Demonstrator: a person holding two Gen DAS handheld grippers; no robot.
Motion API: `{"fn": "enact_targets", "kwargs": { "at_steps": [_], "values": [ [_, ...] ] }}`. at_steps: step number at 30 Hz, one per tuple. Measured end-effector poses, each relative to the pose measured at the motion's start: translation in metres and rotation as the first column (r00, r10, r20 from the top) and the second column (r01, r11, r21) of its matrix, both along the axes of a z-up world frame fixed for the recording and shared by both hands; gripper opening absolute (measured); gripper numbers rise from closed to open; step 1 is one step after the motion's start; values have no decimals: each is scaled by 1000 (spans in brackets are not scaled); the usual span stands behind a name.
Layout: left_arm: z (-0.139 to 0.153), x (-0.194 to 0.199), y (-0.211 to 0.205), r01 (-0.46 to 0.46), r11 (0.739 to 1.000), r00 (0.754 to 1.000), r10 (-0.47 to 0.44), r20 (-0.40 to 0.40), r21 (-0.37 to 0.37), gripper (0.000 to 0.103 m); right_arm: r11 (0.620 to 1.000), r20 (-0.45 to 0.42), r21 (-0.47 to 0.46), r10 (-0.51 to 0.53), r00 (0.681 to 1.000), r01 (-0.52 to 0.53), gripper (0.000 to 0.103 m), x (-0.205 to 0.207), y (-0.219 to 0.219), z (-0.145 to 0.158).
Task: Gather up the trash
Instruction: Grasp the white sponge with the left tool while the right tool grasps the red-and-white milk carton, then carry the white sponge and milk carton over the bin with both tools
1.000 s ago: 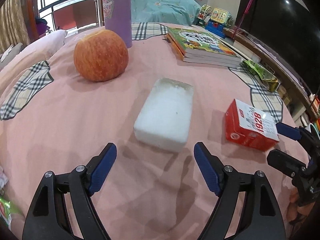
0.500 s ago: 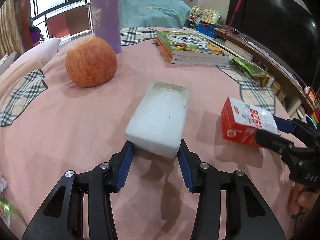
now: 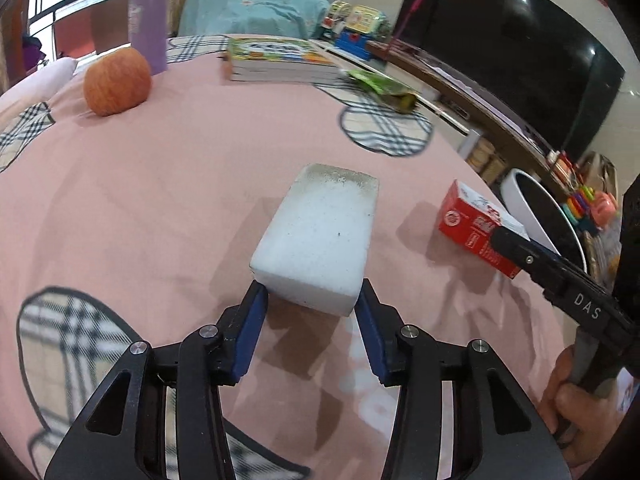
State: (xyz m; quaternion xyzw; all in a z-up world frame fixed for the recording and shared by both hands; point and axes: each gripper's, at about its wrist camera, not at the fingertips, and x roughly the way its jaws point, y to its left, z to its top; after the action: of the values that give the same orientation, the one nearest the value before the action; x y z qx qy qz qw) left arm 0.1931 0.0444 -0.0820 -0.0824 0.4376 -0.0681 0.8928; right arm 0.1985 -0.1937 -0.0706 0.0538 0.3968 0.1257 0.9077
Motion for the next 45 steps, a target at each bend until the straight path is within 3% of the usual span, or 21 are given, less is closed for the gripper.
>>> {"fn": "enact_targets", "kwargs": {
  "at_steps": [5,7,8,10,18,22,25,28,29,32,38,45],
  "values": [
    [-2,-8,-8,15,999,1000,-15,-1,43,52,999,-22,-5,32,999,-32,65,-12,-3,1],
    [-2,-9,-2,10,999,1000,-10,-12,38,64,998,-40,1,57,998,-57,70,-15,-5,-1],
    [-2,-10,1,6,999,1000,-6,-12,39,68,998,-46,2,68,997,-68,78,-16,-5,-1],
    [0,-12,5,1,999,1000,-1,3,45,70,995,-42,6,100,994,-100,87,-17,-8,1],
    [1,0,-2,41,996,999,-43,19,81,76,970,-2,-101,220,975,-219,88,-9,1,10],
    [-2,9,-11,64,993,998,-65,4,103,76,953,-5,-154,263,965,-260,88,2,15,6],
    [-3,14,-17,83,991,997,-83,-1,106,76,952,-30,-133,273,962,-275,85,8,17,-1],
    [-8,19,-19,67,988,998,-66,-12,138,75,957,-46,-129,255,966,-259,65,8,16,-5],
    [-9,20,-19,66,989,998,-65,-12,131,68,959,-57,-120,252,966,-257,64,8,15,-7],
    [-9,20,-20,70,990,998,-69,-10,120,52,965,-63,-104,234,970,-240,63,3,11,-9],
    [-4,8,-29,66,992,998,-67,4,108,51,988,-57,-27,153,987,-155,62,-11,-2,-4],
    [4,-10,-53,104,989,994,-108,30,108,51,996,7,53,74,997,-75,61,-38,-19,12]
  ]
}}
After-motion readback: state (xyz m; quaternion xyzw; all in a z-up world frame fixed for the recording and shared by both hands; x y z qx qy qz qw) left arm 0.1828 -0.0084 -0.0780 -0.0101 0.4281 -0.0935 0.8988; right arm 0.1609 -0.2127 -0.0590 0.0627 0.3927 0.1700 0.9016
